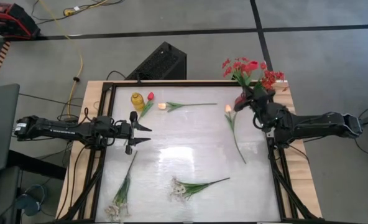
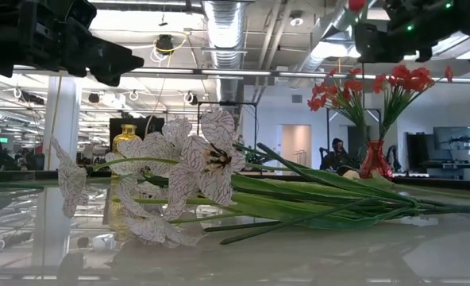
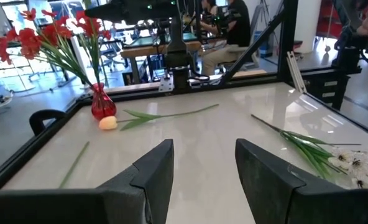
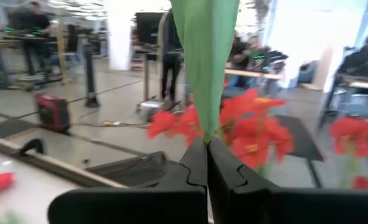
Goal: Sort flowers into vase by color
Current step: Put the bottom red flower into the red vase
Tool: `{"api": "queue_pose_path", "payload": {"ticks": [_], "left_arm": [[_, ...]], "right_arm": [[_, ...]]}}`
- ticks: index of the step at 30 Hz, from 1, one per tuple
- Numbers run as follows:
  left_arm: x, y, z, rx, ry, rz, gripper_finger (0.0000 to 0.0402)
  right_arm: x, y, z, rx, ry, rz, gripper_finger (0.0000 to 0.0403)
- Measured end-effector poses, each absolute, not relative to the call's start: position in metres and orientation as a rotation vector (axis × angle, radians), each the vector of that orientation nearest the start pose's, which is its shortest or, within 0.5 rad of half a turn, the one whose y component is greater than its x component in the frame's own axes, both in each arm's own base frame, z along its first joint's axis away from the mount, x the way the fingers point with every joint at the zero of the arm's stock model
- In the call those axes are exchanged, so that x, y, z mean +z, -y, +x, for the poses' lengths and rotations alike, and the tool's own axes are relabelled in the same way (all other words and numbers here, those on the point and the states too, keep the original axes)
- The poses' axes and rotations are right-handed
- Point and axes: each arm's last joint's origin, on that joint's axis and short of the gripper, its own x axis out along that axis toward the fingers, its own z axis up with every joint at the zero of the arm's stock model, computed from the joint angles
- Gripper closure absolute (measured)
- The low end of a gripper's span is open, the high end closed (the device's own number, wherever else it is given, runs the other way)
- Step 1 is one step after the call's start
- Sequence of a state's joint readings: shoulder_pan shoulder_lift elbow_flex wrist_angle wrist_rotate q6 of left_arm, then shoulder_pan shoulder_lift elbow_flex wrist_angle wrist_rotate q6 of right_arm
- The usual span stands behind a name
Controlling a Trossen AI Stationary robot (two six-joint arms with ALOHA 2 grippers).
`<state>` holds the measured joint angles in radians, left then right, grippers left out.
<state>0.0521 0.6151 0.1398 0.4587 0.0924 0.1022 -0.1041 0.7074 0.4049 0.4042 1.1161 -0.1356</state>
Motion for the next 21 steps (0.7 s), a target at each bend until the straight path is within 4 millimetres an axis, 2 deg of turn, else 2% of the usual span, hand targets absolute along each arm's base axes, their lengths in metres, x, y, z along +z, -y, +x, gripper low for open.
{"api": "queue_pose_path", "payload": {"ticks": [6, 17, 21], "left_arm": [[0.196, -0.005, 0.146, -0.04, -0.014, 0.108, 0.0239], [0.196, -0.005, 0.146, -0.039, -0.013, 0.108, 0.0239], [0.196, -0.005, 0.146, -0.039, -0.014, 0.108, 0.0239]], "right_arm": [[0.271, 0.043, 0.146, -1.276, -0.004, -0.109, 0.0384], [0.26, 0.067, 0.156, -1.403, -0.067, -0.14, 0.0384], [0.258, 0.072, 0.16, -1.397, -0.061, -0.142, 0.0384]]}}
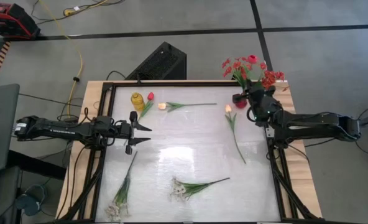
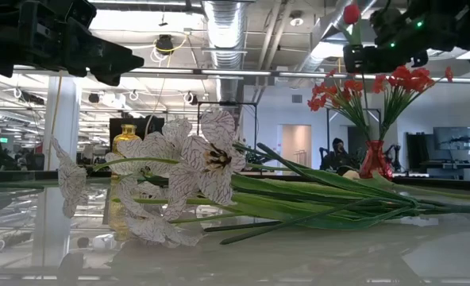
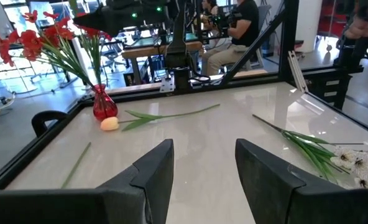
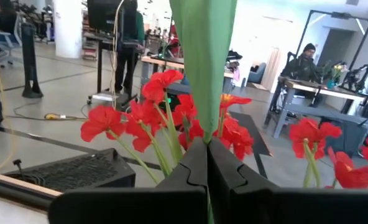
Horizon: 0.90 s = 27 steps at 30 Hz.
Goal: Sort flowers into vase by color
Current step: Put the bottom red flower into the red vase
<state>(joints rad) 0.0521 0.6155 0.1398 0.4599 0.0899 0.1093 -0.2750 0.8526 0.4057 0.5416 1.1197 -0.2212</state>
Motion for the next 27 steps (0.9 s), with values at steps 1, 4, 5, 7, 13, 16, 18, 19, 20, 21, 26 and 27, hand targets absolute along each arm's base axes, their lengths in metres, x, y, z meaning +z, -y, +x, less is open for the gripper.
{"api": "queue_pose_path", "payload": {"ticks": [1, 4, 5, 7, 13, 16, 18, 19, 20, 21, 26, 27], "left_arm": [[0.196, -0.005, 0.146, -0.039, -0.014, 0.11, 0.0239], [0.195, -0.005, 0.146, -0.039, -0.018, 0.116, 0.0239], [0.195, -0.005, 0.146, -0.039, -0.02, 0.118, 0.0239], [0.195, -0.005, 0.146, -0.04, -0.022, 0.118, 0.0239], [0.195, -0.005, 0.146, -0.039, -0.023, 0.118, 0.0239], [0.195, -0.005, 0.146, -0.039, -0.022, 0.117, 0.0239], [0.195, -0.005, 0.146, -0.039, -0.022, 0.117, 0.0239], [0.195, -0.005, 0.146, -0.039, -0.022, 0.115, 0.0239], [0.195, -0.005, 0.146, -0.039, -0.022, 0.113, 0.0239], [0.195, -0.005, 0.146, -0.039, -0.022, 0.112, 0.0239], [0.195, -0.005, 0.146, -0.039, -0.022, 0.111, 0.0239], [0.195, -0.005, 0.146, -0.039, -0.022, 0.111, 0.0239]], "right_arm": [[0.257, 0.073, 0.16, -1.401, -0.066, -0.144, 0.0384], [0.255, 0.075, 0.161, -1.408, -0.078, -0.147, 0.0384], [0.255, 0.075, 0.161, -1.41, -0.081, -0.149, 0.0384], [0.255, 0.075, 0.161, -1.41, -0.082, -0.149, 0.0384], [0.255, 0.075, 0.161, -1.414, -0.087, -0.151, 0.0381], [0.253, 0.076, 0.161, -1.413, -0.104, -0.158, 0.0357], [0.252, 0.076, 0.161, -1.412, -0.114, -0.161, 0.0337], [0.251, 0.076, 0.161, -1.412, -0.121, -0.162, 0.0328], [0.251, 0.076, 0.161, -1.415, -0.126, -0.16, 0.032], [0.25, 0.076, 0.161, -1.417, -0.13, -0.155, 0.0312], [0.245, 0.076, 0.16, -1.462, -0.144, -0.129, 0.0286], [0.245, 0.076, 0.159, -1.47, -0.147, -0.127, 0.0282]]}}
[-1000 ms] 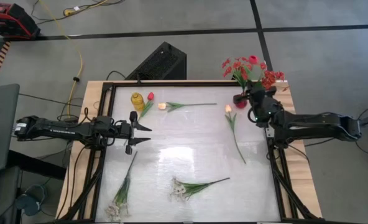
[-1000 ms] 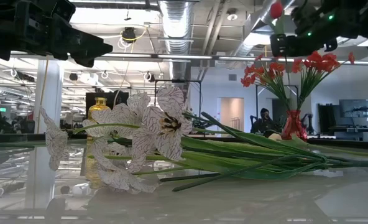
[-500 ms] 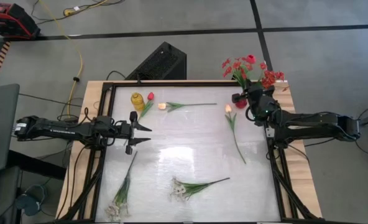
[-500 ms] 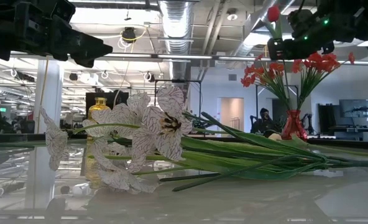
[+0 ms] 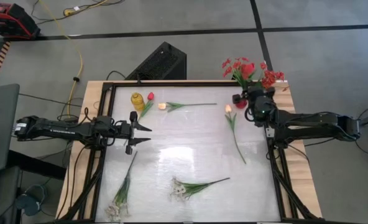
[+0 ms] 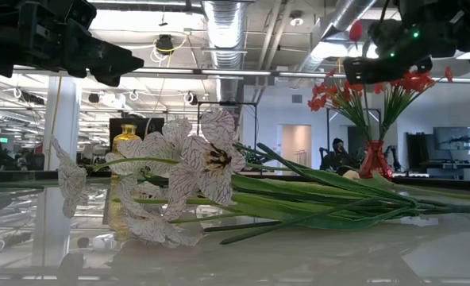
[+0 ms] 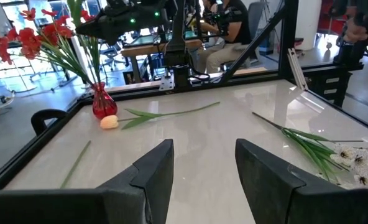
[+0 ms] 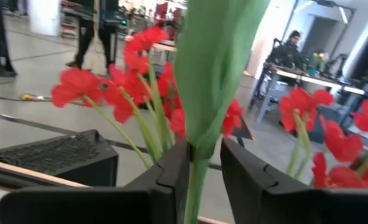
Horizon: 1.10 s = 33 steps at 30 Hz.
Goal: Sort flowers into vase by color
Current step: Put the bottom red flower into the red vase, then put the red flower into the red vase
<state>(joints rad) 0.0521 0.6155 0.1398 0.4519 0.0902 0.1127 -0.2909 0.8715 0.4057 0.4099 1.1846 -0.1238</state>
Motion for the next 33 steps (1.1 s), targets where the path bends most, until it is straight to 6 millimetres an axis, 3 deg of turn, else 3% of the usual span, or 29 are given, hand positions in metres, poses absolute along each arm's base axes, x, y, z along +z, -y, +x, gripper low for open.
{"api": "queue_pose_path", "payload": {"ticks": [14, 19, 33], "left_arm": [[0.195, -0.005, 0.146, -0.039, -0.021, 0.111, 0.0239], [0.195, -0.005, 0.146, -0.039, -0.021, 0.108, 0.0239], [0.195, -0.005, 0.146, -0.039, -0.019, 0.088, 0.0239]], "right_arm": [[0.234, 0.069, 0.161, -1.433, -0.241, -0.146, 0.0249], [0.242, 0.065, 0.164, -1.353, -0.336, -0.148, 0.0247], [0.278, 0.071, 0.147, -1.128, -0.581, 0.271, 0.0247]]}}
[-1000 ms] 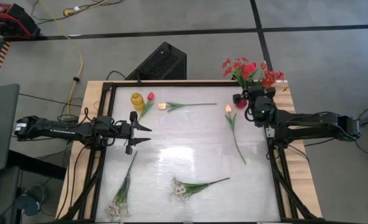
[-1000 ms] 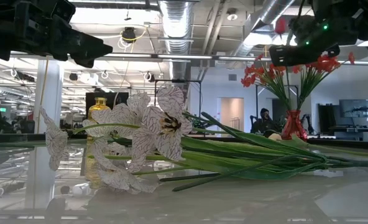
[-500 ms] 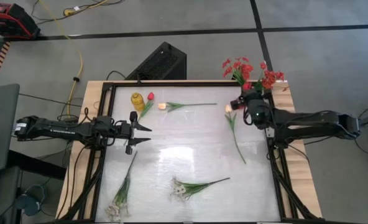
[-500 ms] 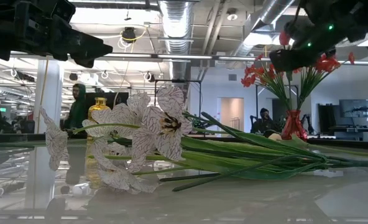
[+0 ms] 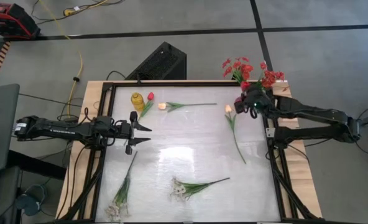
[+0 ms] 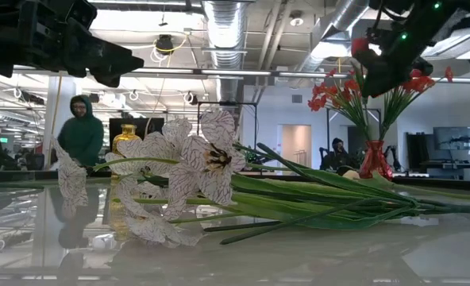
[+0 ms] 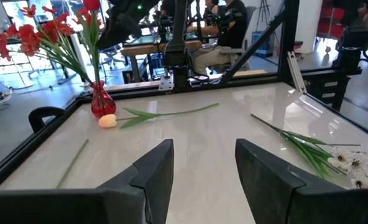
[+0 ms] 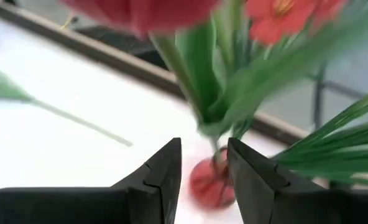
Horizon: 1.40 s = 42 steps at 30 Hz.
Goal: Sort flowers into vase by color
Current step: Put the red flower into the red vase
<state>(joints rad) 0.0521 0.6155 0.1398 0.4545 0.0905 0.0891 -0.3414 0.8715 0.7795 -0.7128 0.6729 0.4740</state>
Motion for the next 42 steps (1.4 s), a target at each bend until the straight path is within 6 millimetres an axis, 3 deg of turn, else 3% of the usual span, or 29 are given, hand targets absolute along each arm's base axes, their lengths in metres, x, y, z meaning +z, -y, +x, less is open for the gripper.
{"api": "queue_pose_path", "payload": {"ticks": [11, 19, 24, 34, 42], "left_arm": [[0.195, -0.005, 0.146, -0.039, -0.019, 0.081, 0.0239], [0.194, -0.005, 0.146, -0.039, -0.033, 0.03, 0.0239], [0.19, -0.008, 0.147, 0.082, -0.194, -0.09, 0.0239], [0.172, -0.016, 0.141, 0.451, -0.453, -0.297, 0.0239], [0.151, -0.026, 0.144, 0.716, -0.584, -0.383, 0.0239]], "right_arm": [[0.304, 0.061, 0.146, -0.783, -0.651, 0.55, 0.025], [0.31, 0.031, 0.151, -0.568, -0.712, 0.682, 0.0255], [0.309, 0.005, 0.157, -0.452, -0.747, 0.72, 0.0255], [0.298, -0.041, 0.178, -0.383, -0.779, 0.535, 0.0255], [0.283, -0.07, 0.207, -0.34, -0.739, 0.345, 0.0255]]}}
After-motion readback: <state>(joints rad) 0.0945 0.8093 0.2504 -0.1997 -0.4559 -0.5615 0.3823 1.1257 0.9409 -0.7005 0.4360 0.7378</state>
